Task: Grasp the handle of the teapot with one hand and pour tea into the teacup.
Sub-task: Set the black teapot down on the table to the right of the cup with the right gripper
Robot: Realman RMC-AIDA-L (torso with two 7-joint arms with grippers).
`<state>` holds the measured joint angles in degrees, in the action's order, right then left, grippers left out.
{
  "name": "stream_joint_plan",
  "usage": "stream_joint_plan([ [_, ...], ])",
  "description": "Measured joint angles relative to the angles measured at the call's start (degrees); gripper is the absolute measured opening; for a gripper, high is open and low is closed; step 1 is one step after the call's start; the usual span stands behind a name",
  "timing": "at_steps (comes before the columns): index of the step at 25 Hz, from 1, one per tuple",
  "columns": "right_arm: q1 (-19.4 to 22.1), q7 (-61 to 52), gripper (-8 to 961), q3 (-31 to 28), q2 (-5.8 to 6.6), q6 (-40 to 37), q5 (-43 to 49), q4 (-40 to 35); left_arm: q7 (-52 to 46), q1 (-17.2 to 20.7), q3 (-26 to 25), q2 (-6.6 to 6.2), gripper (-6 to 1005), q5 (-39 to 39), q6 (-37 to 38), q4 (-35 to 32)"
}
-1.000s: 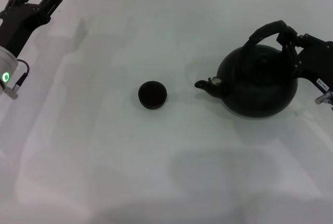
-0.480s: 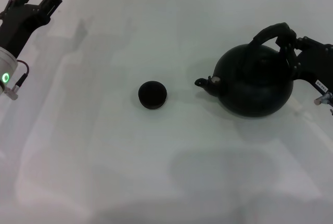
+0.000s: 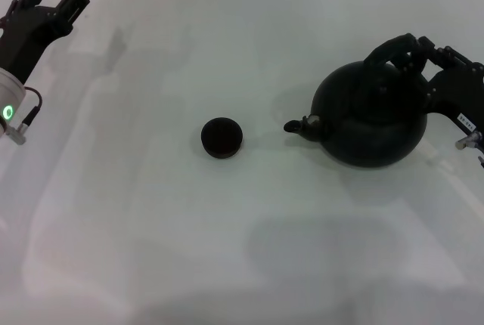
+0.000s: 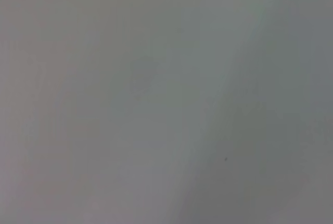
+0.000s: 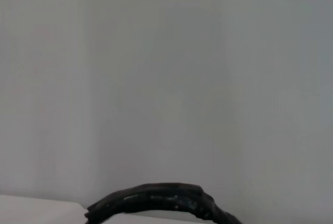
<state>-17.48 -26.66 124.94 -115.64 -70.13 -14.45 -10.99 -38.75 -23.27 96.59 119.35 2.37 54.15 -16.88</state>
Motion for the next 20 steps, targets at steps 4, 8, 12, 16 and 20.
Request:
stream_joint_plan([
  [4,-0.1,-2.2,444,-0.3,0.00,0.8,0.0,0.0,0.0,0.0,0.0,0.00,871,0.0,0.0,0.0],
  [8,0.0,-3.4,618,-0.6,0.07,1.0,-0.2,0.0,0.0,0.0,0.0,0.00,871,0.0,0.0,0.0],
  [12,0.7,-5.9,720,-0.6,0.14,-0.3,-0.2,0.2,0.0,0.0,0.0,0.00,872,0.1,0.0,0.0],
  [16,2.4,-6.5,822,-0.6,0.16,-3.4,-0.2,0.3,0.0,0.0,0.0,0.00,872,0.1,0.0,0.0],
  [20,4.5,-6.6,860,-0.6,0.17,-8.9,-0.2,0.5,0.1,-0.1,0.0,0.00,872,0.1,0.0,0.0],
])
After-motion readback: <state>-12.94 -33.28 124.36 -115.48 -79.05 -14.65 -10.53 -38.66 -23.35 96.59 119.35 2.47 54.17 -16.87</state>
